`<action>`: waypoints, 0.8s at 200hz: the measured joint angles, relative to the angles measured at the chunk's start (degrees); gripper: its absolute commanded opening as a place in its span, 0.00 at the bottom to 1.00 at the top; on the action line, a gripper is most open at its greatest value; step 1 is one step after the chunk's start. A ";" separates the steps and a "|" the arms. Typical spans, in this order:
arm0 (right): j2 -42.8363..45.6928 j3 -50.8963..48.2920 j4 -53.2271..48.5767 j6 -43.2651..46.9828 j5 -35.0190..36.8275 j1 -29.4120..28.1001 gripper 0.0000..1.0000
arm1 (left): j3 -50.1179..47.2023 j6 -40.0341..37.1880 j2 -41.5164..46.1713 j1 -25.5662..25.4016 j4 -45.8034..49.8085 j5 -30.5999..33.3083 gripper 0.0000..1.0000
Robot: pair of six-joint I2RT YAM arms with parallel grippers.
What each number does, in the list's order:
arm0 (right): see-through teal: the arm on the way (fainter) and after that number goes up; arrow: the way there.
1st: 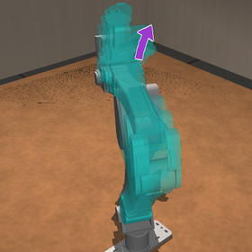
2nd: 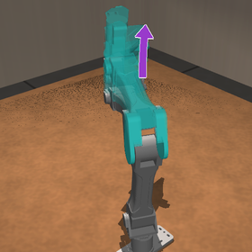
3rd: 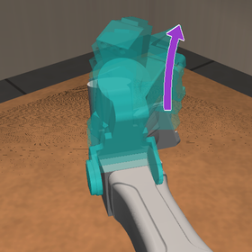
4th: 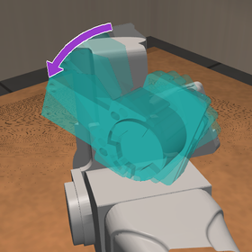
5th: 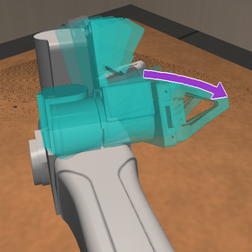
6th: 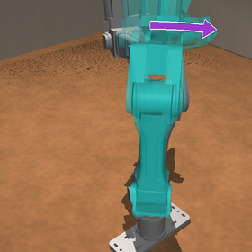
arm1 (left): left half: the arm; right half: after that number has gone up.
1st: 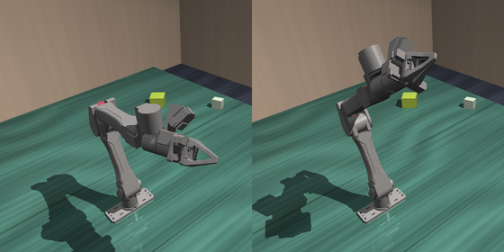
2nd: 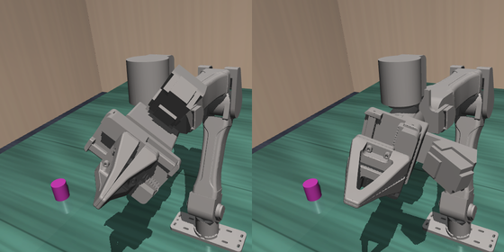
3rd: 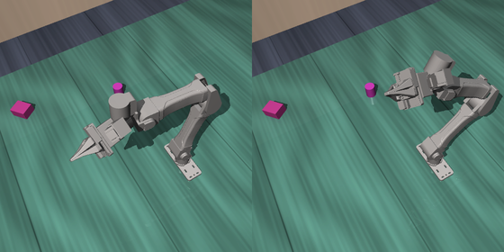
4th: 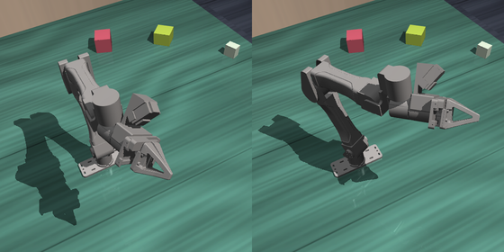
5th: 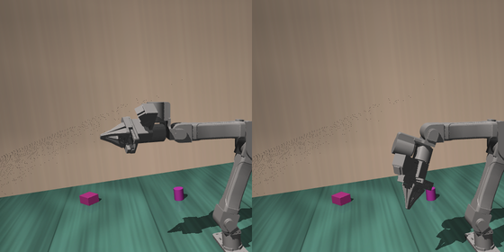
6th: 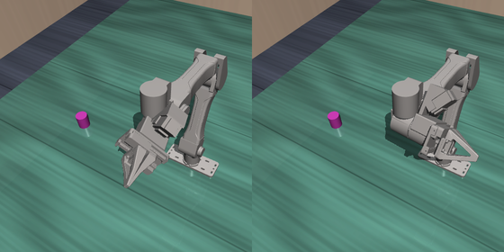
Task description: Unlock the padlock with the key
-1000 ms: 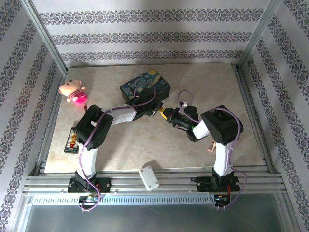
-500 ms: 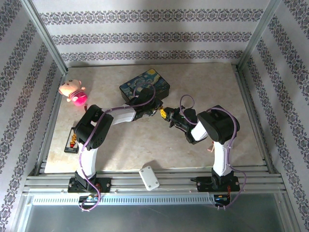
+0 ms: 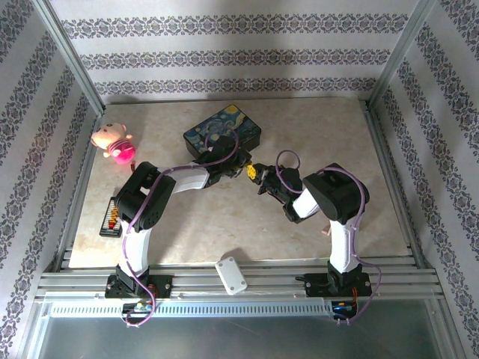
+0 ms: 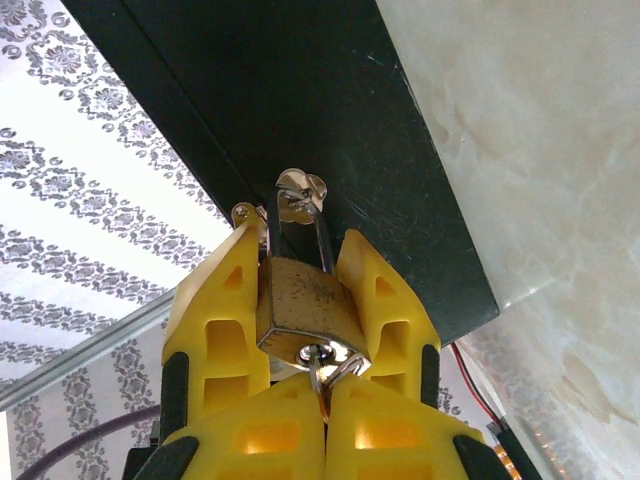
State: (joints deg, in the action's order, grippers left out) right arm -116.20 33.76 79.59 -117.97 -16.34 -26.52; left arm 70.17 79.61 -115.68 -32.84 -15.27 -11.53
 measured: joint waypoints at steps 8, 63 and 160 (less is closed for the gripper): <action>0.00 0.09 0.00 -0.26 0.37 -0.02 0.00 | -0.11 0.15 0.02 0.02 -0.42 -0.11 0.46; -0.07 1.51 -1.46 -0.61 5.49 0.04 0.00 | -1.77 3.28 0.48 -2.45 -2.54 -9.31 0.86; -0.09 1.42 -1.88 -0.09 7.13 0.04 0.00 | -6.84 -0.72 14.27 0.20 2.08 -8.26 0.99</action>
State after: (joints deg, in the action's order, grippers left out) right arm -116.29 35.18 77.71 -118.06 -9.21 -26.48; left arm 63.33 78.89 -101.41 -32.64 -13.19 -19.79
